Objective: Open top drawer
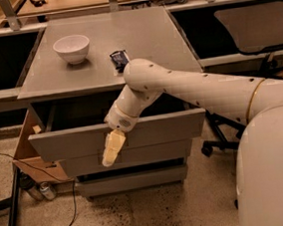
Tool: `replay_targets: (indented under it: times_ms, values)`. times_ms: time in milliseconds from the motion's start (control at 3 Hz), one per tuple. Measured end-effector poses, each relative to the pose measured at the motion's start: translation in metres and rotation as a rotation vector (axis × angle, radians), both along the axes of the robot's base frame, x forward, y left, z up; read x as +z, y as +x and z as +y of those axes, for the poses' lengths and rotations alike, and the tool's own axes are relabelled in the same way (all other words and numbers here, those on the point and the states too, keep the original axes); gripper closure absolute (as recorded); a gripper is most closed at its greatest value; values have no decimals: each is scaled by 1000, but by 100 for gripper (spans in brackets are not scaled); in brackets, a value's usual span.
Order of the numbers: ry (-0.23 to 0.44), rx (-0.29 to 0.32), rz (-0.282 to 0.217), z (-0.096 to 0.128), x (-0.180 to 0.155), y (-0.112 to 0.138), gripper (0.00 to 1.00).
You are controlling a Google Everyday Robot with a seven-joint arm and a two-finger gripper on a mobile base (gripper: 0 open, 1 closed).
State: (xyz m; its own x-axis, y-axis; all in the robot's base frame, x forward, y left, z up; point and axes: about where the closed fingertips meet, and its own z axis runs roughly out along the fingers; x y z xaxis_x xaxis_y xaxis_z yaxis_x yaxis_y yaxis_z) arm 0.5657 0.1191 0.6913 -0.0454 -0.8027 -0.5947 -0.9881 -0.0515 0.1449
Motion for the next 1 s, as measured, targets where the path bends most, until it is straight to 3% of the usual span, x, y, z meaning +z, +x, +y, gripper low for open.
replay_targets:
  times_ms: [667, 1000]
  values:
    - [-49, 172, 74, 14, 3, -44, 0]
    - [-96, 303, 121, 20, 8, -75, 0]
